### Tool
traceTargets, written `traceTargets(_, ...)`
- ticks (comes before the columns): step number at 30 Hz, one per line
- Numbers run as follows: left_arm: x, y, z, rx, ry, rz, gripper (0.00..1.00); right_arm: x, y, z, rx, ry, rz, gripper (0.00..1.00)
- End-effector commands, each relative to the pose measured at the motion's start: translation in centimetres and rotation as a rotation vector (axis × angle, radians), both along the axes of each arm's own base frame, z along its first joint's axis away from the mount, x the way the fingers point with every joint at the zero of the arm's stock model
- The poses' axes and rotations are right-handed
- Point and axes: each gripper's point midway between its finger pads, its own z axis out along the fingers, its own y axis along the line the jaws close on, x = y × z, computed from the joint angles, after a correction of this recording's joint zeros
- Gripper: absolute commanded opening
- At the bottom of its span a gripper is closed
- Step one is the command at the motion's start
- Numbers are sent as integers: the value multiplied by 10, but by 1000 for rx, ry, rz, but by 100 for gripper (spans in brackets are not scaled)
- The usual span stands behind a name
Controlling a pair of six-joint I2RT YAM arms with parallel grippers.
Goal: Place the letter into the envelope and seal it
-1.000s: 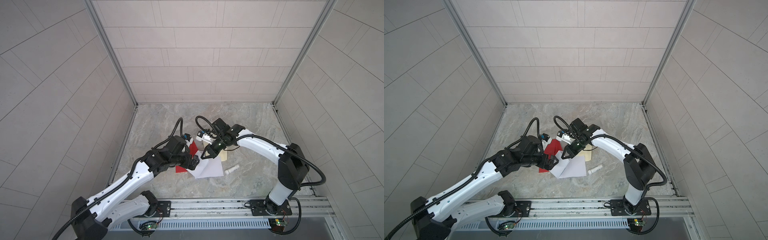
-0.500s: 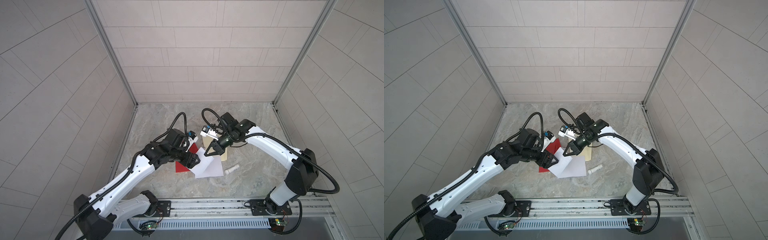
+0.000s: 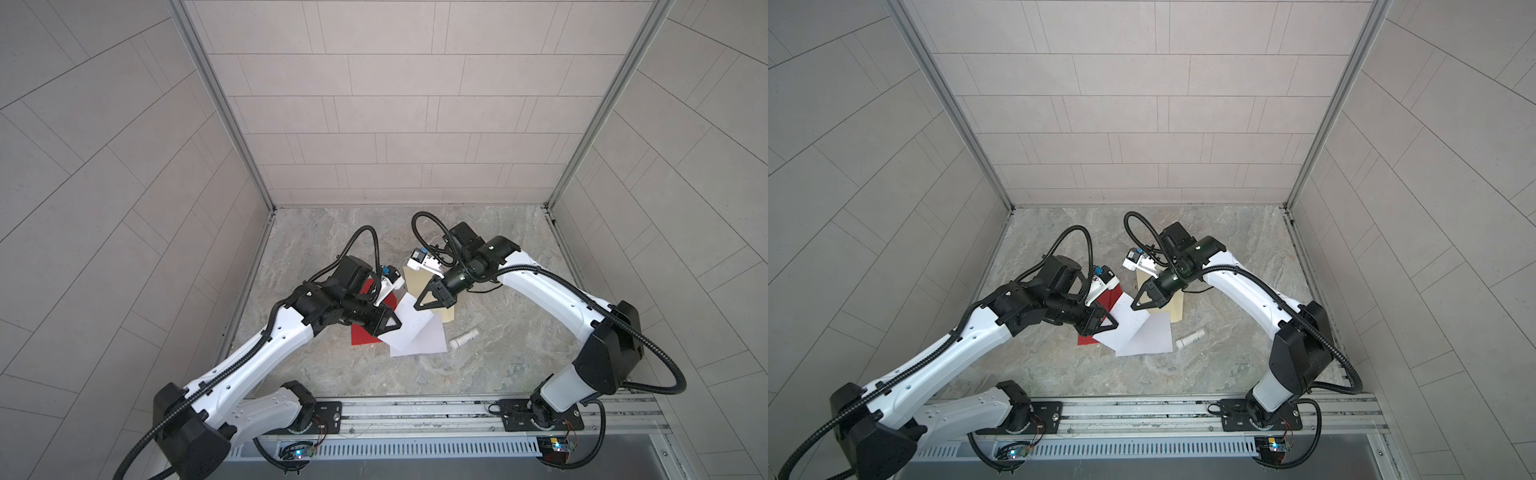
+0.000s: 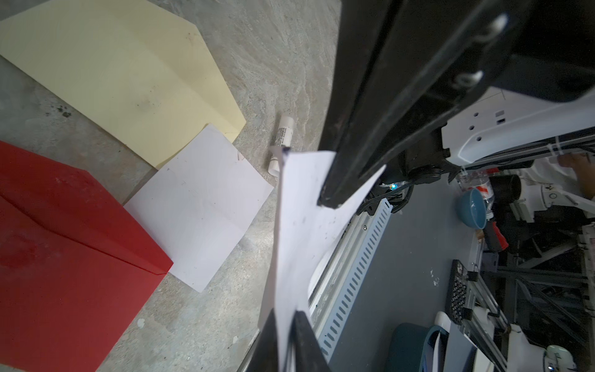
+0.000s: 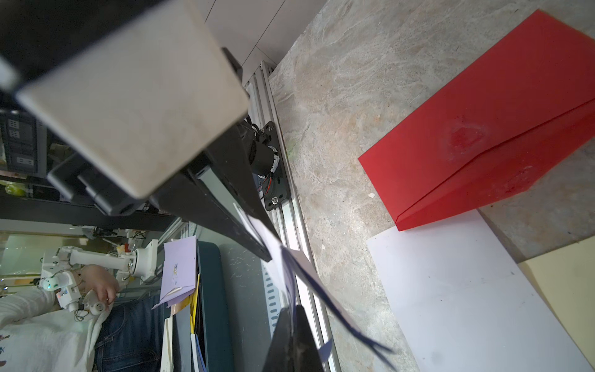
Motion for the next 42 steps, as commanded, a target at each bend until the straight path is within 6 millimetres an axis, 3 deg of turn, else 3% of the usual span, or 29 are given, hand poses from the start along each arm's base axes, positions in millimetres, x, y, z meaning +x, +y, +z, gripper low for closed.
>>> traceTargets(1,8,-3,0,-15,5,18,0,4,-4,13,20,-48,-5,5)
traceTargets(3,20,1,-2,5,-9,74,0,14,-9,13,4,-59,-50,19)
traceTargets(5,34,5,0,-12,-12,138,0,38,-21,8,-54,-89,-169,37)
traceTargets(8,48,3,15,-116,-10,193,0,86,-53,-5,-155,-112,-426,45)
traceTargets(10,52,0,27,-179,-26,202,0,107,-69,-5,-143,-91,-553,47)
traceTargets(13,56,-4,44,-273,-32,198,0,111,-67,11,-22,-82,-587,54)
traceTargets(15,65,-5,53,-331,-38,228,0,104,-56,26,69,-90,-549,67)
traceTargets(17,76,-5,63,-403,-42,276,0,96,-46,40,140,-98,-508,74)
traceTargets(23,99,-8,103,-598,-49,336,0,77,-19,60,223,-138,-411,75)
traceTargets(29,104,-15,136,-698,-72,291,0,83,-2,73,296,-129,-402,75)
traceTargets(36,108,-15,142,-708,-86,285,0,74,7,98,370,-153,-361,71)
traceTargets(42,115,-9,127,-669,-86,327,0,65,-2,109,366,-196,-372,56)
